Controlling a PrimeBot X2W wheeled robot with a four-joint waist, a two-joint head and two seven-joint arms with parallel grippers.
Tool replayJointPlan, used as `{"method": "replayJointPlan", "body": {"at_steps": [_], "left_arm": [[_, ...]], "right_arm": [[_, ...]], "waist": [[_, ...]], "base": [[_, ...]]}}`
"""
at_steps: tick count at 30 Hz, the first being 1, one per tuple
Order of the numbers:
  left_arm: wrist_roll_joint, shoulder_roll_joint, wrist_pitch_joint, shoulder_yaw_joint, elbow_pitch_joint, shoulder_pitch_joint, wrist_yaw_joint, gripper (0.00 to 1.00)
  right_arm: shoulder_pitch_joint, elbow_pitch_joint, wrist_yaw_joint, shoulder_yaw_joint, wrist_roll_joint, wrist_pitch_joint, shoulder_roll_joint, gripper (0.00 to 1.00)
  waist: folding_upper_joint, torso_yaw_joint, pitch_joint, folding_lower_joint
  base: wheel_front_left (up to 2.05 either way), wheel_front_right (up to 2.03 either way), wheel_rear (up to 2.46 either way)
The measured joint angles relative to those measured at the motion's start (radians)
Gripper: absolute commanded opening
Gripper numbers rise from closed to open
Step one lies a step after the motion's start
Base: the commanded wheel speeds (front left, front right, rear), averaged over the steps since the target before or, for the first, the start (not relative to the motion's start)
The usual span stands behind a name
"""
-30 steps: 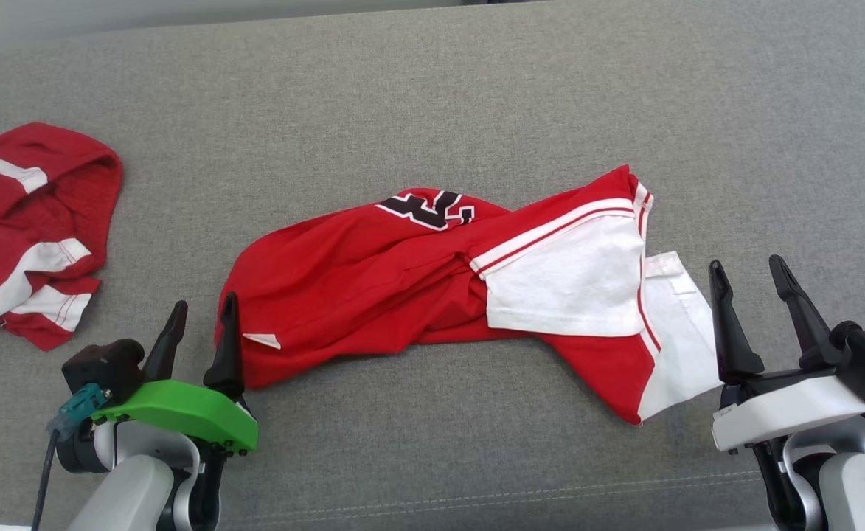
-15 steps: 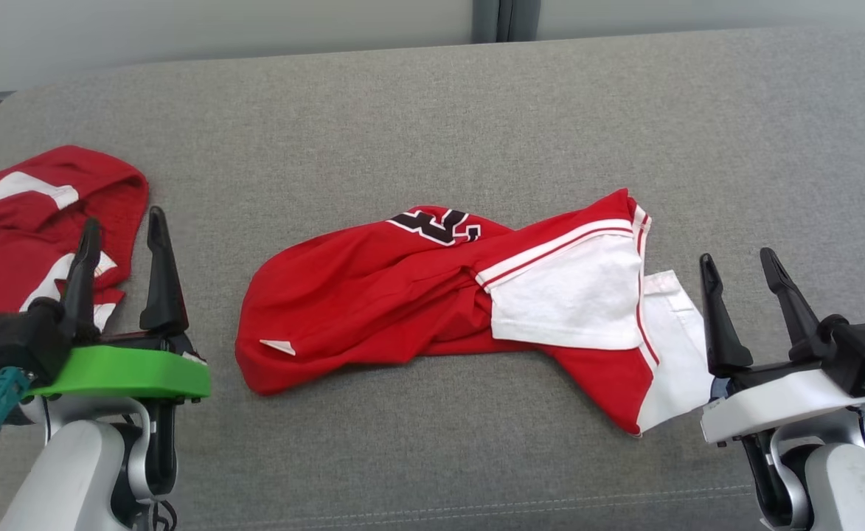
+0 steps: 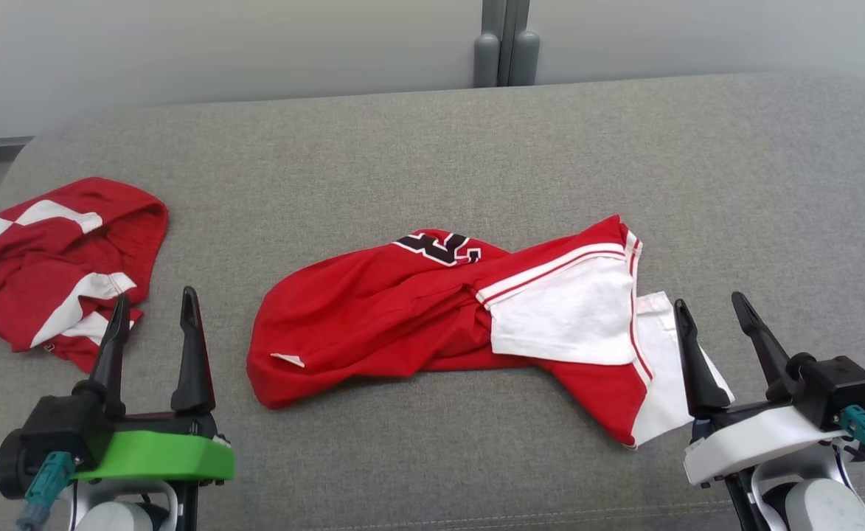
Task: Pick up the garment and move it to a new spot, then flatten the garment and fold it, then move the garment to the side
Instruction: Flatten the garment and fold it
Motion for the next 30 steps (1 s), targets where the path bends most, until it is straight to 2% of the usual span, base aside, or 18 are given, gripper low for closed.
{"method": "replayJointPlan", "body": {"at_steps": [4,13,26,30], "left_arm": [[0.022,-0.023,0.000,0.024,0.006,0.049,-0.028,1.00],[0.043,-0.032,-0.002,0.006,0.062,0.101,-0.076,1.00],[0.032,-0.039,0.011,-0.012,0.091,0.081,-0.091,1.00],[0.003,-0.040,0.057,-0.028,0.105,0.071,-0.112,1.00]], "right_arm": [[0.026,0.002,0.000,0.007,-0.003,0.001,0.004,1.00],[0.080,-0.021,0.000,0.010,-0.007,0.020,0.011,1.00],[0.088,-0.046,0.000,0.010,-0.007,0.036,0.017,1.00],[0.086,-0.048,0.000,0.013,-0.007,0.037,0.018,1.00]], "waist": [[0.0000,0.005,-0.023,0.0000],[0.0000,0.017,-0.052,0.0000],[0.0000,0.031,-0.032,0.0000],[0.0000,0.032,-0.021,0.0000]], "base": [[0.00,0.00,0.00],[0.00,0.00,0.00],[0.00,0.00,0.00],[0.00,0.00,0.00]]}}
